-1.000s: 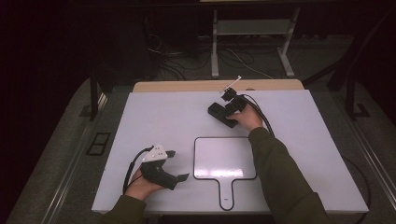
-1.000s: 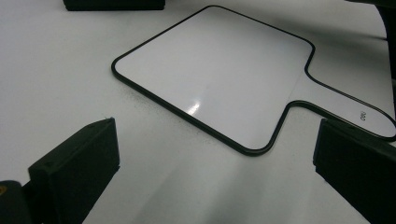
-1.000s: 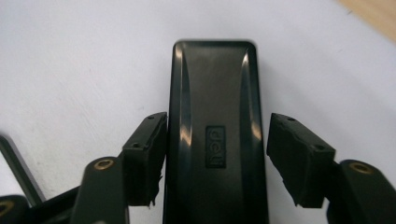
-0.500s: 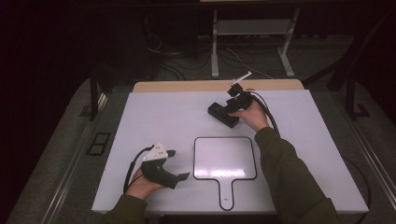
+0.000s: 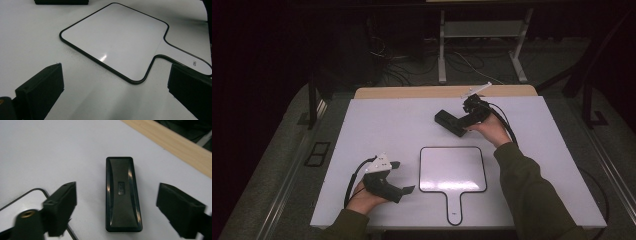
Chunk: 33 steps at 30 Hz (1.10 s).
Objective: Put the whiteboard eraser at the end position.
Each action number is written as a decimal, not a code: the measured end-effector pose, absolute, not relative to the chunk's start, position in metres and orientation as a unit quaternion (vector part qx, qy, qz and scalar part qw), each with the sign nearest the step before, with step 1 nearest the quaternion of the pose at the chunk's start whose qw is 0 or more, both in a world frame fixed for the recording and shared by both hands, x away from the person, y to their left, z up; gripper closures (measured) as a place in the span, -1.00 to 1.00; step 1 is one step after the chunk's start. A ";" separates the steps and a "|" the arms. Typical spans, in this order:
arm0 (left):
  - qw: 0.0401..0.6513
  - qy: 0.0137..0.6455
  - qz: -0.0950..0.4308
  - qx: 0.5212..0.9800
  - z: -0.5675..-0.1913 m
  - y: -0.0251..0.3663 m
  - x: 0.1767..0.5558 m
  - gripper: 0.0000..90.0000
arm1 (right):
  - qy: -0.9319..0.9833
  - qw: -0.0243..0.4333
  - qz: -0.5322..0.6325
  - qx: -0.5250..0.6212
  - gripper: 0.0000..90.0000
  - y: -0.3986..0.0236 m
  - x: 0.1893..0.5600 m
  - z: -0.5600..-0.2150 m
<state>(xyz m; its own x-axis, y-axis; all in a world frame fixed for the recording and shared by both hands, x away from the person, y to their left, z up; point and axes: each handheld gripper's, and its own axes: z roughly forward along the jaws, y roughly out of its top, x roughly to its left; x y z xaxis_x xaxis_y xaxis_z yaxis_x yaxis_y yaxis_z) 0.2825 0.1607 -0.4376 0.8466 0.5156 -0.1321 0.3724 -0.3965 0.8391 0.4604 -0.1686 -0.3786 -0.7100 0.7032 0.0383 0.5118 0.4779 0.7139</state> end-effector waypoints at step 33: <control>0.479 0.273 0.070 0.831 -0.439 0.160 0.282 -1.00 | 0.821 0.131 0.432 0.350 -0.97 -0.224 0.359 -0.404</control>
<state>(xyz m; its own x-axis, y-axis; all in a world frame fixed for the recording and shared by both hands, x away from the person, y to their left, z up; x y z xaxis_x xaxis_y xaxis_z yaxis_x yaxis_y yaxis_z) 0.2820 0.1604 -0.4393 0.8407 0.5215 -0.1457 0.3872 -0.3909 0.8350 0.3585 -0.2242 -0.4042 -0.7209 0.6877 0.0865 0.4603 0.3817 0.8015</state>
